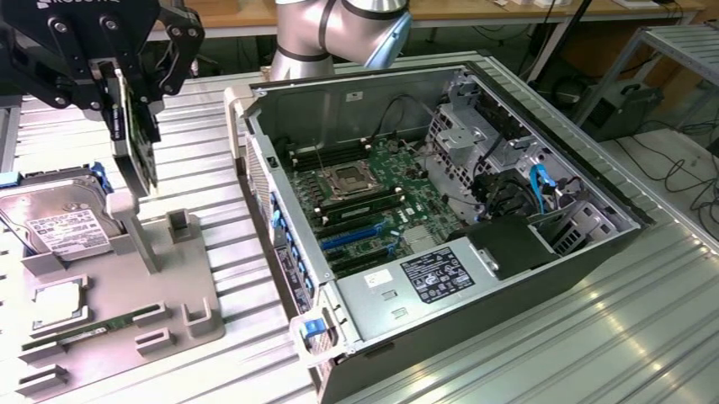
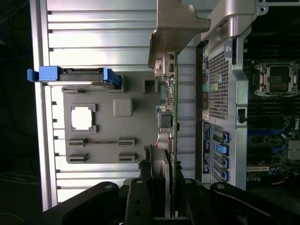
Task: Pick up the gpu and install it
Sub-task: 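Pick up the gpu and move the gpu toward the slot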
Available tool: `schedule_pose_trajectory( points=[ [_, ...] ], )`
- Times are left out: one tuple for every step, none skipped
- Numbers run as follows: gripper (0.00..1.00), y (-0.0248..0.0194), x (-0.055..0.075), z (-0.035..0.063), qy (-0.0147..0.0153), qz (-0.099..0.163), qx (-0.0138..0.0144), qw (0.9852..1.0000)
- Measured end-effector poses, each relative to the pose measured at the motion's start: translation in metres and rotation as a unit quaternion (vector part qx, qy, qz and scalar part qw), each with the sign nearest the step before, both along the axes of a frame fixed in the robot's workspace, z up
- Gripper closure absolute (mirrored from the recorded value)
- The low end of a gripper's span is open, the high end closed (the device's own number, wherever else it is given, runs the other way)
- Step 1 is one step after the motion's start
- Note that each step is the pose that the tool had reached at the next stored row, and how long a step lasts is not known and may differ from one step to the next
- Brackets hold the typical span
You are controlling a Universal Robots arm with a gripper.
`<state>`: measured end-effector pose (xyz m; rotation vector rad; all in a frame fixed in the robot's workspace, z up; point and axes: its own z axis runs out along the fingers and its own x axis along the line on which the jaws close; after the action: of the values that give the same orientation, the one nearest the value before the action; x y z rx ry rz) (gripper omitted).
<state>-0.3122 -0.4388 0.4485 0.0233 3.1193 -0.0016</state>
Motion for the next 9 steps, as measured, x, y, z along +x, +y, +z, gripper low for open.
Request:
schedule_pose_trajectory(
  points=[
    [0.72, 0.0000, 0.0006, 0.0000, 0.0000, 0.000, 0.0000, 1.0000],
    [0.72, 0.0000, 0.0013, 0.0000, 0.0000, 0.000, 0.0000, 1.0000],
    [0.72, 0.0000, 0.0023, 0.0000, 0.0000, 0.000, 0.0000, 1.0000],
    [0.72, 0.0000, 0.0031, 0.0000, 0.0000, 0.000, 0.0000, 1.0000],
    [0.72, 0.0000, 0.0036, 0.0000, 0.0000, 0.000, 0.0000, 1.0000],
    [0.72, 0.0000, 0.0040, 0.0000, 0.0000, 0.000, 0.0000, 1.0000],
    [0.72, 0.0000, 0.0050, 0.0000, 0.0000, 0.000, 0.0000, 1.0000],
    [0.72, 0.0000, 0.0063, 0.0000, 0.0000, 0.000, 0.0000, 1.0000],
    [0.72, 0.0000, 0.0078, 0.0000, 0.0000, 0.000, 0.0000, 1.0000]
  ],
)
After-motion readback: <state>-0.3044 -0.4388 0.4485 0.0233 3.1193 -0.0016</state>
